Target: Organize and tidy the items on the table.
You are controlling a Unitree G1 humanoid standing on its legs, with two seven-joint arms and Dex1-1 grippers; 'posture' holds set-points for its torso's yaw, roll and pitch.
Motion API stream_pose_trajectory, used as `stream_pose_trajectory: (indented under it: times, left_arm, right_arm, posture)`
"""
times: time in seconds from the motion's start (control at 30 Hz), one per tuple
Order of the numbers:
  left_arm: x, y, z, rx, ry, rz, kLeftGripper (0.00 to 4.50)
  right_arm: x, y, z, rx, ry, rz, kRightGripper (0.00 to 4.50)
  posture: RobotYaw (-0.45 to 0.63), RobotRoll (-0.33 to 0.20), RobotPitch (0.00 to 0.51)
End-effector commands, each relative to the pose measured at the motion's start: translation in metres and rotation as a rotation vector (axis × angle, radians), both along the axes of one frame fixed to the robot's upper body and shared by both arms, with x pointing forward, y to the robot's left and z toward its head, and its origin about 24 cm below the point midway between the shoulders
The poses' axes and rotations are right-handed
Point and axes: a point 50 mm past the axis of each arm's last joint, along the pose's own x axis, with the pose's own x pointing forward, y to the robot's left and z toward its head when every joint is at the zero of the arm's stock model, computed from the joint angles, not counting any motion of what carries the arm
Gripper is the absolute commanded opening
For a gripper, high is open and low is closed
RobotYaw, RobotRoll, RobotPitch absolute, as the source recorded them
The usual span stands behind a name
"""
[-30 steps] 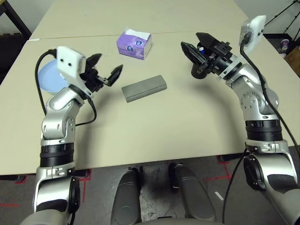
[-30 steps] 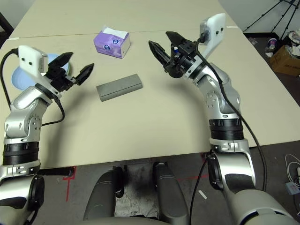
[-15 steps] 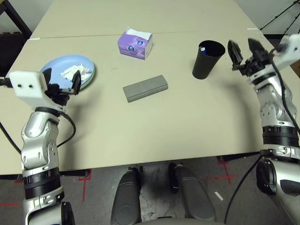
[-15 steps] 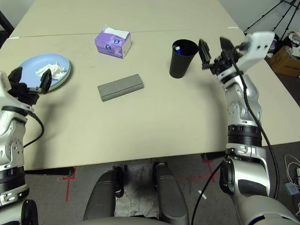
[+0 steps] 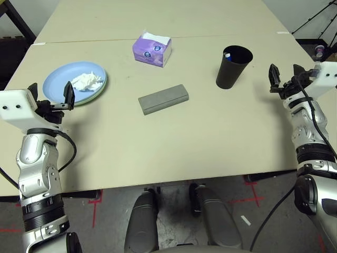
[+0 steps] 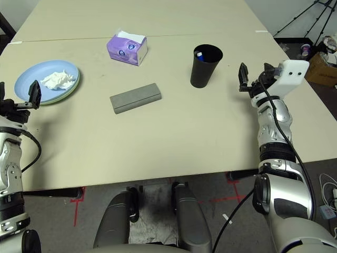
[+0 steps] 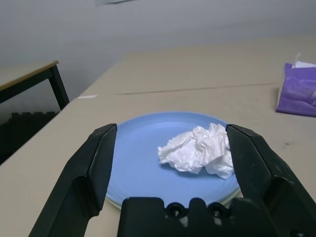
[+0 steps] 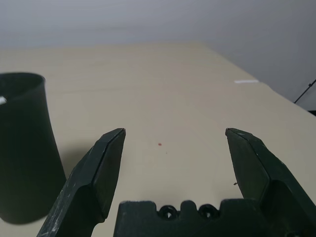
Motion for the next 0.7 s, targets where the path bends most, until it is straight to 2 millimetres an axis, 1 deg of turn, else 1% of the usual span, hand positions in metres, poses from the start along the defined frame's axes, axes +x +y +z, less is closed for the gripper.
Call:
stream_pose_trajectory:
  times: [0.03, 0.5, 0.7]
  left_arm:
    - [0.0005, 0.0001, -0.0107, -0.005, 0.034, -0.01, 4.5]
    - [0.0034, -0.001, -0.0158, -0.04, 0.052, -0.039, 4.5]
    - [0.0052, -0.0014, -0.0171, -0.05, 0.053, -0.044, 4.5]
  right_arm:
    - [-0.0003, -0.0035, 0.0007, -0.011, 0.002, 0.006, 4.46]
    - [-0.0002, -0.0032, 0.0, -0.015, 0.013, 0.024, 4.46]
    - [0.0002, -0.0029, 0.0003, -0.015, 0.014, 0.029, 4.46]
  posture:
    - [-0.03, 0.0, 0.194]
    - [-0.04, 0.0, 0.192]
    - [-0.04, 0.0, 0.181]
